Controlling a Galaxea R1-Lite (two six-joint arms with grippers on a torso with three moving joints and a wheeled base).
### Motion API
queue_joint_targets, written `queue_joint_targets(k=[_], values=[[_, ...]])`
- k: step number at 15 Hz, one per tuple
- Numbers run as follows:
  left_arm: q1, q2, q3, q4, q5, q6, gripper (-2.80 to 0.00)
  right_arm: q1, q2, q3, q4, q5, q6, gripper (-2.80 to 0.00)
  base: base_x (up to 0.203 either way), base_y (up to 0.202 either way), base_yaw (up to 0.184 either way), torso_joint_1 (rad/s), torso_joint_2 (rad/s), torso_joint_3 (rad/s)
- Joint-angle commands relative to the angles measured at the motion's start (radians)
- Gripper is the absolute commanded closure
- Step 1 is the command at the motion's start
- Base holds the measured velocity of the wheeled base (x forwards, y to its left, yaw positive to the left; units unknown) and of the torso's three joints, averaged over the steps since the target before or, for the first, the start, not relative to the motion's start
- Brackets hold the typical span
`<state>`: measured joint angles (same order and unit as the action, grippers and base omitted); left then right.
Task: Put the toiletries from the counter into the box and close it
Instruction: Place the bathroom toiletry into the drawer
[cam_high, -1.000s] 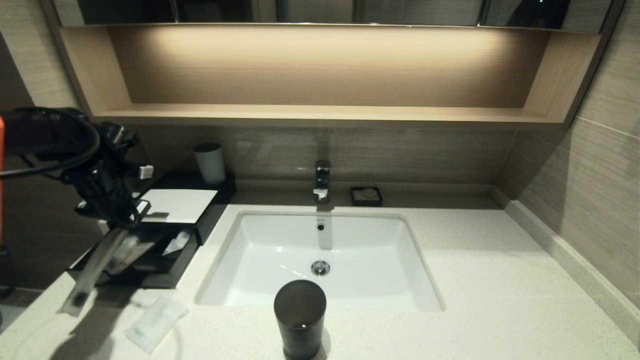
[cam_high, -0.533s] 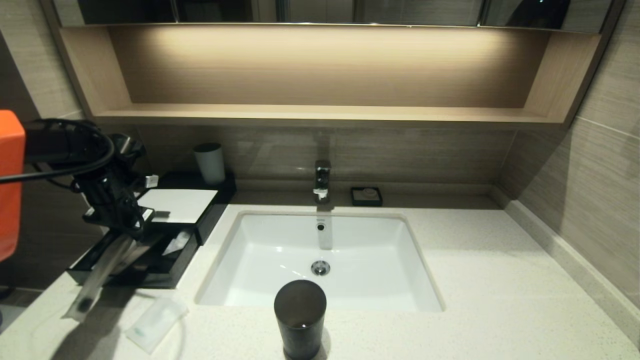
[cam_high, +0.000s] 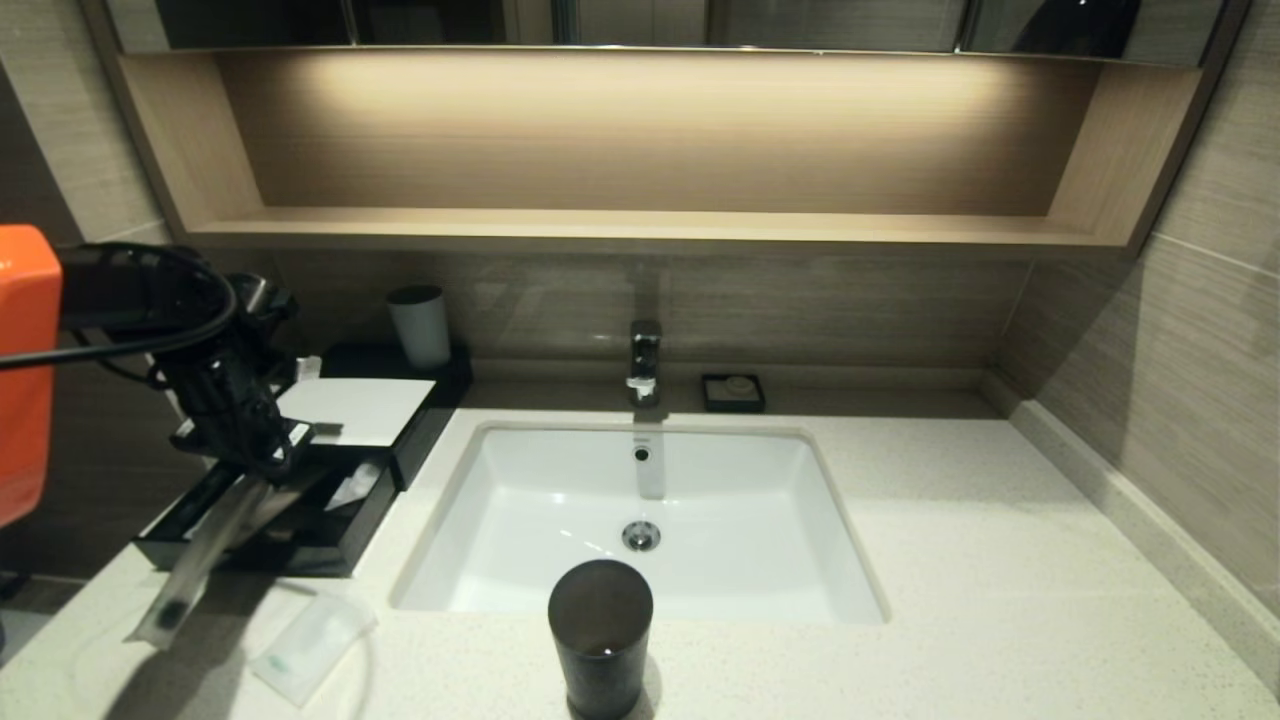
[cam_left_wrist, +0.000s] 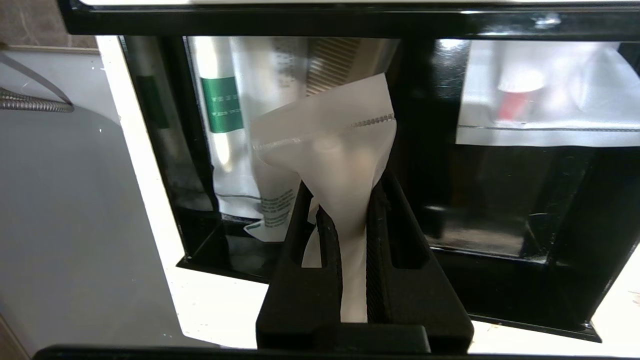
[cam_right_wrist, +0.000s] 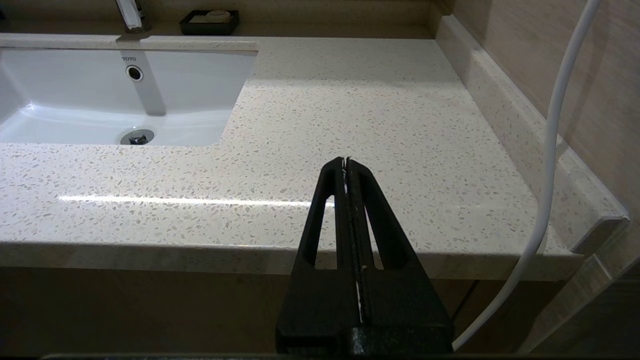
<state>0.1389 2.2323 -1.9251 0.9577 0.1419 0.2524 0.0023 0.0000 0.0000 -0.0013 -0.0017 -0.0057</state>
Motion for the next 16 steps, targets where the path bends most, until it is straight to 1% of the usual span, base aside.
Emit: queue_joint_targets(k=[1,13,14,16], values=[[-0.006,0.006,0.0,0.007,0.001,0.001,0.0,0.001,0.0,0.002,0.0,0.0,0.0,0.0,0.0,0.0,0.0,0.0,0.0,0.0],[-0.013,0.033,0.0,0.014,0.002,-0.005,0.0,0.001,0.0,0.002,0.0,0.0,0.0,0.0,0.0,0.0,0.0,0.0,0.0,0.0],[-0.013,0.038,0.0,0.01,0.002,-0.005,-2.8,0.001,0.0,0.002,0.0,0.0,0.0,0.0,0.0,0.0,0.0,0.0,0.0,0.0],[-0.013,0.044,0.0,0.004,0.001,-0.005,-2.8,0.001,0.0,0.002,0.0,0.0,0.0,0.0,0.0,0.0,0.0,0.0,0.0,0.0]])
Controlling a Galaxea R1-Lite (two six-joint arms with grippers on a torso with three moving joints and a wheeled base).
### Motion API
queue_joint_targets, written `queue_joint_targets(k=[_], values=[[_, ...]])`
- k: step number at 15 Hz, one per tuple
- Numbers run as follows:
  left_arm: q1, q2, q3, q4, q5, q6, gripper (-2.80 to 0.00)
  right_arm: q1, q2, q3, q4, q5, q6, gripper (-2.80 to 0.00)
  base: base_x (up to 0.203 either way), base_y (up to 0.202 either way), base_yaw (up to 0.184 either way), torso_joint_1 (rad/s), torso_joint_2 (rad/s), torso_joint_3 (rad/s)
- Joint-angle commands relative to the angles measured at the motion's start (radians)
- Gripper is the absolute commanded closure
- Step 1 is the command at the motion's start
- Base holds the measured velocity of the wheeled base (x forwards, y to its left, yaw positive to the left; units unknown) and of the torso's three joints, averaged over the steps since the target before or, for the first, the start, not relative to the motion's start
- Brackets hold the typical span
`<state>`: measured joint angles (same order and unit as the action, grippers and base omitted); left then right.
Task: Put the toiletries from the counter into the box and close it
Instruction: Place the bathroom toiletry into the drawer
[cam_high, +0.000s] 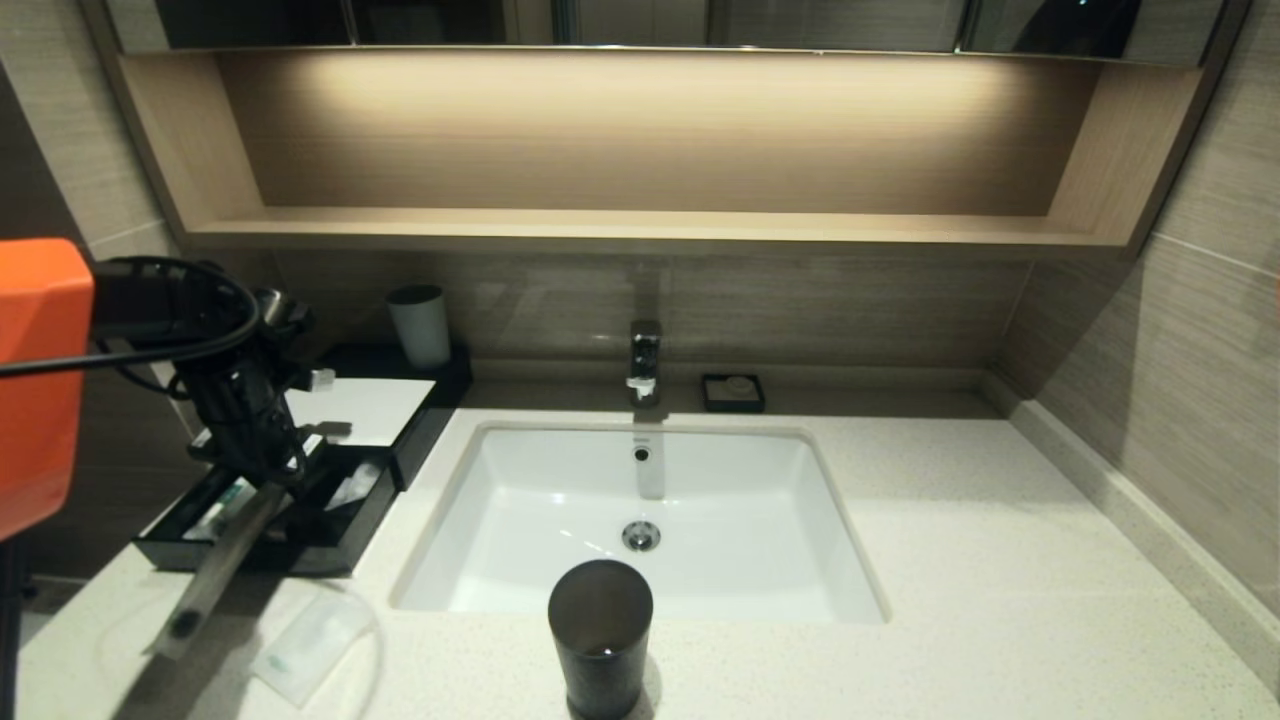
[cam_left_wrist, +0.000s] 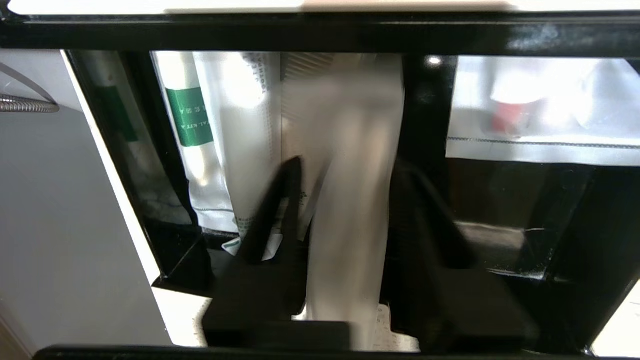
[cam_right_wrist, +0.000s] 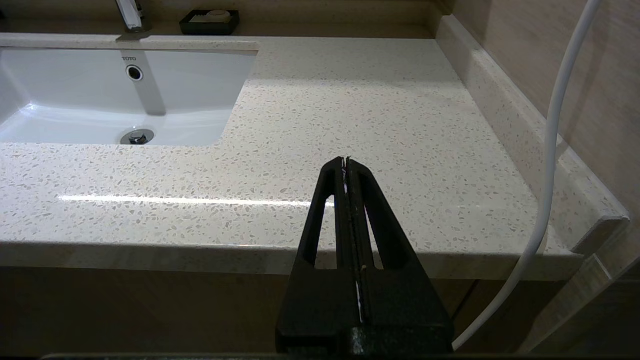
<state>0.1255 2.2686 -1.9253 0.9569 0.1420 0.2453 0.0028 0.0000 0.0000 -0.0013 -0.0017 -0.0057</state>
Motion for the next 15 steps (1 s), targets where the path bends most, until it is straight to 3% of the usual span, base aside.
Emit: queue_joint_targets(k=[1,8,15], values=[[0.0,0.009,0.0,-0.002,0.001,0.0,-2.8,0.0,0.0,0.002,0.0,0.0,0.0,0.0,0.0,0.0,0.0,0.0,0.0,0.0],[0.002,-0.031,-0.001,-0.069,0.001,-0.004,-2.8,0.0,0.0,0.002,0.0,0.0,0.0,0.0,0.0,0.0,0.0,0.0,0.0,0.0],[0.015,-0.258,0.005,-0.047,-0.006,-0.043,-2.8,0.0,0.0,0.002,0.0,0.0,0.0,0.0,0.0,0.0,0.0,0.0,0.0,0.0]])
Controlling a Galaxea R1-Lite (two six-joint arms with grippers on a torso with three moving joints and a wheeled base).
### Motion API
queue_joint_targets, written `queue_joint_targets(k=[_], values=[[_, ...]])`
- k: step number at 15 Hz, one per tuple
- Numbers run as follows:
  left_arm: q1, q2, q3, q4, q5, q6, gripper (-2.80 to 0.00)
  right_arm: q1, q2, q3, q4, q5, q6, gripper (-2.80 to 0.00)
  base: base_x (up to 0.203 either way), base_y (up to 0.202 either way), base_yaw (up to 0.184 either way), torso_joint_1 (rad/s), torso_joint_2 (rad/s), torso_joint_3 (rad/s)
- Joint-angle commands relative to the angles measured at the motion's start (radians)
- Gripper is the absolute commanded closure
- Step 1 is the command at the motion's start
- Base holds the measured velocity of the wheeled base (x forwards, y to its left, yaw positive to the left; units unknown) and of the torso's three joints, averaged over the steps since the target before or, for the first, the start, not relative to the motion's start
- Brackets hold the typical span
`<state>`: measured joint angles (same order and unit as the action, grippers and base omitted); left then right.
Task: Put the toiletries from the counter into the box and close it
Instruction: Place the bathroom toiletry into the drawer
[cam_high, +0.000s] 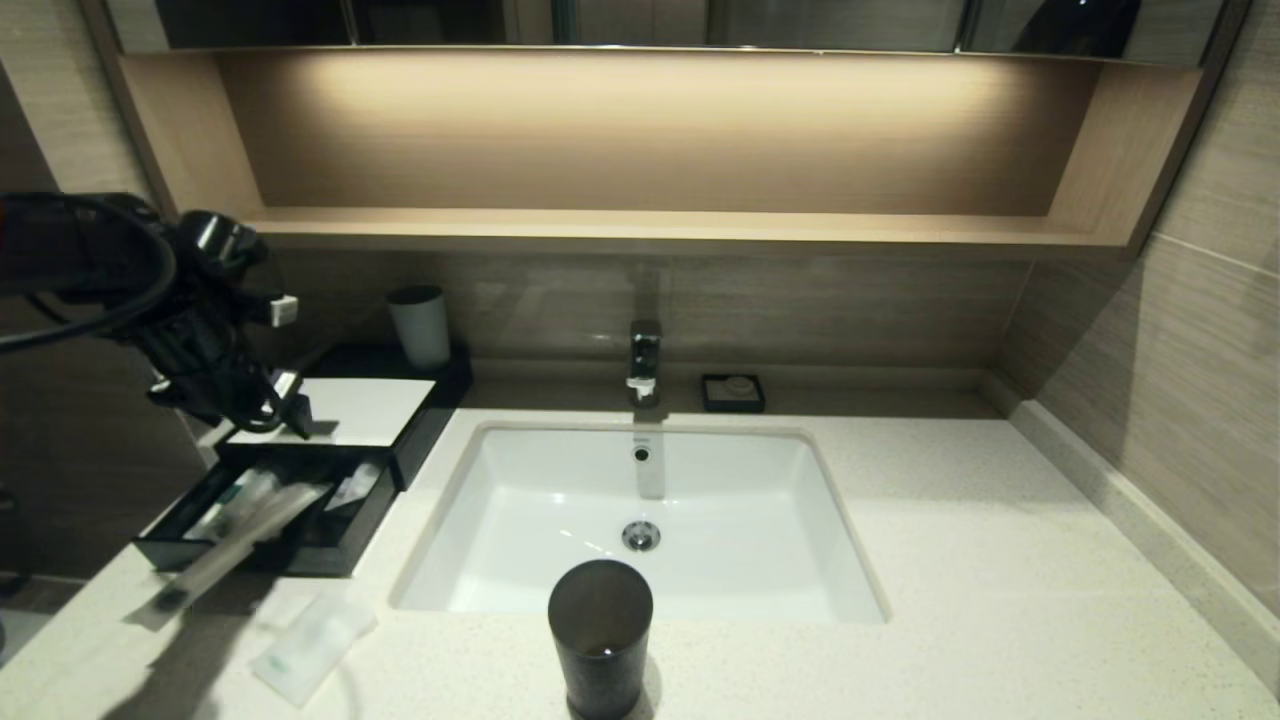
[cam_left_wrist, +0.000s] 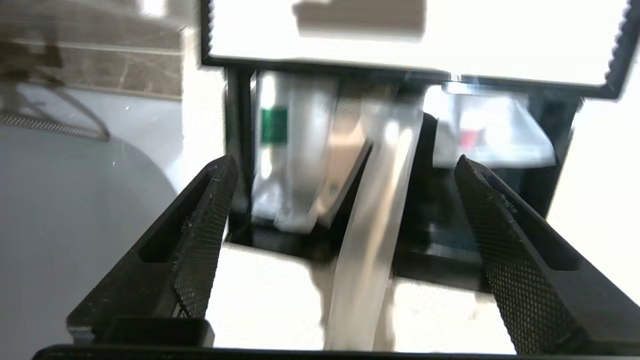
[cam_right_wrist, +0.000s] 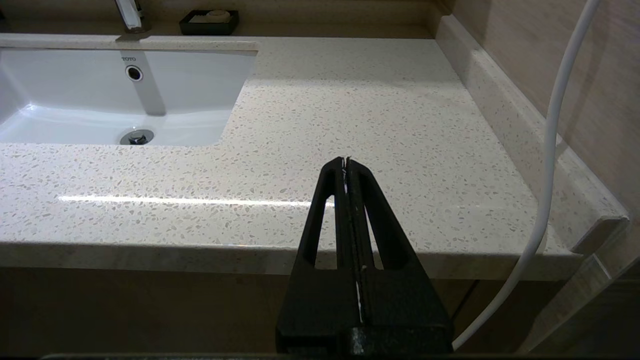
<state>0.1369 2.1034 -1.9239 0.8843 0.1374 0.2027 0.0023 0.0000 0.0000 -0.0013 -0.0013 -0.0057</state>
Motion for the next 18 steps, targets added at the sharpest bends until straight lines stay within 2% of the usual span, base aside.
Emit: queue_joint_targets(k=[1,2,3,7,12,18], values=[[0.005,-0.133,0.005,0.071,-0.005,-0.006,-2.8,-0.001,0.0,0.002,0.0,0.0,0.0,0.0,0.0,0.0,0.0,0.0,0.0,0.0],[0.008,-0.171,0.009,0.123,-0.013,-0.013,-1.13,0.0,0.0,0.002,0.0,0.0,0.0,0.0,0.0,0.0,0.0,0.0,0.0,0.0],[0.014,-0.206,0.02,0.166,-0.025,-0.016,0.0,-0.001,0.0,0.002,0.0,0.0,0.0,0.0,0.0,0.0,0.0,0.0,0.0,0.0],[0.05,-0.328,0.134,0.261,-0.033,-0.016,0.0,0.001,0.0,0.002,0.0,0.0,0.0,0.0,0.0,0.0,0.0,0.0,0.0,0.0],[0.12,-0.433,0.387,0.254,-0.03,-0.008,0.0,0.001,0.0,0.002,0.0,0.0,0.0,0.0,0.0,0.0,0.0,0.0,0.0,0.0],[0.132,-0.489,0.585,0.221,-0.03,-0.002,0.0,0.0,0.0,0.002,0.0,0.0,0.0,0.0,0.0,0.0,0.0,0.0,0.0,0.0]])
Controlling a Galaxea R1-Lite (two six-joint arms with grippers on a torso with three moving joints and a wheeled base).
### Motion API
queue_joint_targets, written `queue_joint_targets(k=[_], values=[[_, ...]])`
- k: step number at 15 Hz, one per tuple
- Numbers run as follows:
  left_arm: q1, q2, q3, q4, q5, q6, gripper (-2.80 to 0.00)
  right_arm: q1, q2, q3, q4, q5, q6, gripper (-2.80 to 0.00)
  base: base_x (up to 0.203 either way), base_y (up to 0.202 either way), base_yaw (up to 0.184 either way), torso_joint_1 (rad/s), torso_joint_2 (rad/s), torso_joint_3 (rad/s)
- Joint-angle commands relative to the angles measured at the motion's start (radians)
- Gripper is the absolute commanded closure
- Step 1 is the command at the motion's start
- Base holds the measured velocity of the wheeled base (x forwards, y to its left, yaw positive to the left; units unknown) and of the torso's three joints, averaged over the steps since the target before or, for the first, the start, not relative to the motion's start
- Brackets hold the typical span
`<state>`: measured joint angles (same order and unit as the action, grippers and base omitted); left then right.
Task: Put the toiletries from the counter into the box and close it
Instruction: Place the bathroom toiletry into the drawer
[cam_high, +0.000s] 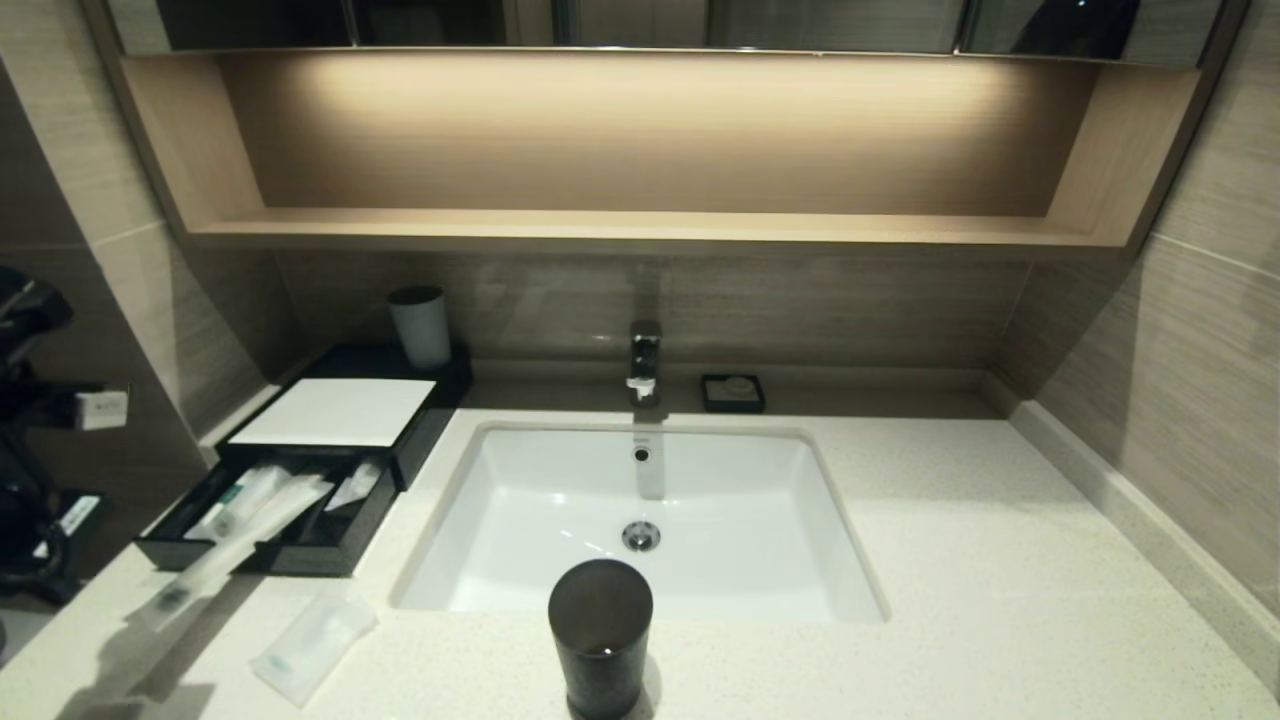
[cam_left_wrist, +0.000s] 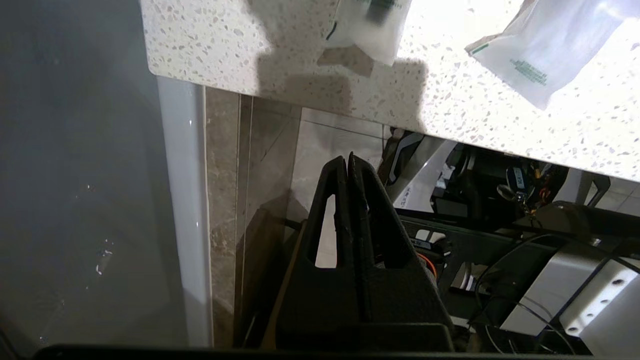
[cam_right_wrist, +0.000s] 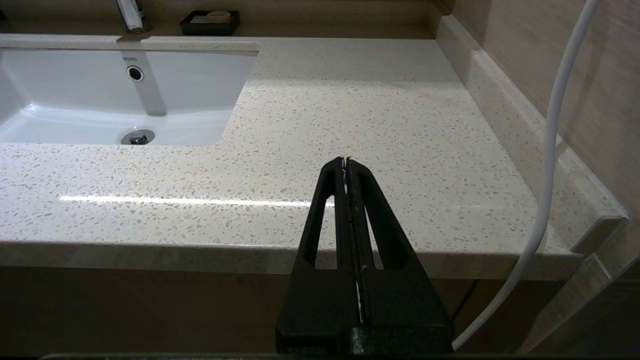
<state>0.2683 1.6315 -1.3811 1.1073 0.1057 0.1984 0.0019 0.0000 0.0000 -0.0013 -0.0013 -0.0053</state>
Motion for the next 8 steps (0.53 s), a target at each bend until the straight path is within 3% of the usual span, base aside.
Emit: queue_joint_targets(k=[1,8], values=[[0.003,-0.019,0.068,-0.015,0.003,0.004,0.0,0.0,0.0,0.002,0.0,0.0,-0.001,0.0,0.0,0.0,0.0,0.0,0.0,0.0],[0.044,0.032,0.163,-0.12,0.015,0.012,0.0,0.001,0.0,0.002,0.0,0.0,-0.001,0.0,0.0,0.0,0.0,0.0,0.0,0.0]])
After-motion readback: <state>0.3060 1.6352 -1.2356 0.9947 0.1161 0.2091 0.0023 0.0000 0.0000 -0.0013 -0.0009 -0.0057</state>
